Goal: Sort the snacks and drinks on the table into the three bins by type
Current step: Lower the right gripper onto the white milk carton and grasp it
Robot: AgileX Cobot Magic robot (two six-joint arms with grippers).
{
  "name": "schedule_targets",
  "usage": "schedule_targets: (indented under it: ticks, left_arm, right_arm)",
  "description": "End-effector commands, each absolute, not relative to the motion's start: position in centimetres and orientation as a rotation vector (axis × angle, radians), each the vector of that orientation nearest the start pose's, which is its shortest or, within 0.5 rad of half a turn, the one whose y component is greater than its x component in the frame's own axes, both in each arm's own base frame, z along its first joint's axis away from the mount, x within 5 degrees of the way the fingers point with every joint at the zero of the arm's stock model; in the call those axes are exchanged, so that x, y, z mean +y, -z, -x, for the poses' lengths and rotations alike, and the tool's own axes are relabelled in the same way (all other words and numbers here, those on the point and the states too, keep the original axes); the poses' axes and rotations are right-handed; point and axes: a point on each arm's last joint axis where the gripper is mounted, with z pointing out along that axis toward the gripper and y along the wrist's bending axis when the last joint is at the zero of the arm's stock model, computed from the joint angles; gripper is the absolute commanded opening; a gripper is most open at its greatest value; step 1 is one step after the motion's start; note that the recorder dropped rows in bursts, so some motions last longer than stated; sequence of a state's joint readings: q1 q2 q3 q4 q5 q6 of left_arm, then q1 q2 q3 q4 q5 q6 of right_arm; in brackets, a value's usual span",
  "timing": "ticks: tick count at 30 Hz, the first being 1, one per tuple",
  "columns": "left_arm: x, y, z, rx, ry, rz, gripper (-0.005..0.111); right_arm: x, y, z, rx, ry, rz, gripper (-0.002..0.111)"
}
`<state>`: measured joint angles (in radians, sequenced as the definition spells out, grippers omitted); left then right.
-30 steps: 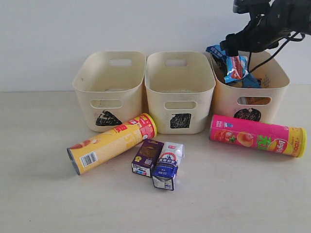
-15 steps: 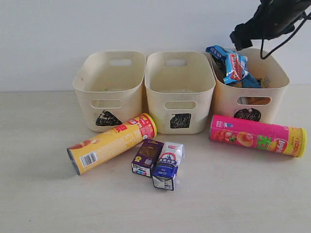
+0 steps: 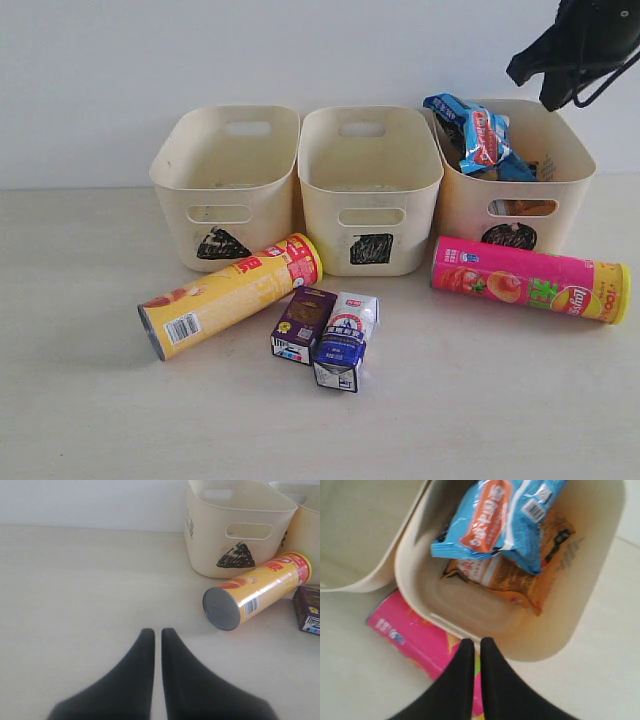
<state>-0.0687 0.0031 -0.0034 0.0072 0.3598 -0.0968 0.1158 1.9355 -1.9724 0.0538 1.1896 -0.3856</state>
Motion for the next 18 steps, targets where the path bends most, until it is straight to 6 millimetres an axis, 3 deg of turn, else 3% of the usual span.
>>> schedule_targets:
  ticks: [1,8,15,18]
  left_arm:
    - [-0.3,-18.1,-5.3,1.845,0.108,0.029,0.004]
    - [-0.3,-18.1,-5.3,1.845,0.108,0.029,0.004]
    - [-0.3,-18.1,-5.3,1.845,0.108,0.029,0.004]
    - [-0.3,-18.1,-5.3,1.845,0.108,0.029,0.004]
  right_arm:
    - [6.4,-35.3,-41.7,2.544,-0.102,0.676,0.0]
    - [10.7,-34.1,-39.6,2.558,-0.164,0.84,0.0]
    - [17.1,-30.4,-36.4,2.637,-0.252,1.034,0.0]
    - [20.6,-28.3,-34.1,2.66,-0.278,1.111,0.0]
